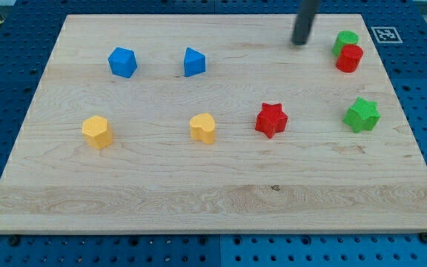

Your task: Move the blue triangle above the red star

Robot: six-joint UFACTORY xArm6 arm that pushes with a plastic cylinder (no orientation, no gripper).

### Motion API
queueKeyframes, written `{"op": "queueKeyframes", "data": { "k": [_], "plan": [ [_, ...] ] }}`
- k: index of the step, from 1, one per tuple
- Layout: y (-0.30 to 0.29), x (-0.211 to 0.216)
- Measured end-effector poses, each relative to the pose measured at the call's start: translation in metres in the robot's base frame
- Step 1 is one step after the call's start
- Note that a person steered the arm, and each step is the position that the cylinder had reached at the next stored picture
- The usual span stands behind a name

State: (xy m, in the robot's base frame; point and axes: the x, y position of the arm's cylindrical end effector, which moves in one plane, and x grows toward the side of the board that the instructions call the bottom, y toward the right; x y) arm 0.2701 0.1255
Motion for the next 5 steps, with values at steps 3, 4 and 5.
{"op": "queueKeyframes", "data": {
  "k": [3,4,5],
  "plan": [
    [-0.244,0.029],
    [-0.216,0.056],
    [-0.126,0.06]
  ]
}}
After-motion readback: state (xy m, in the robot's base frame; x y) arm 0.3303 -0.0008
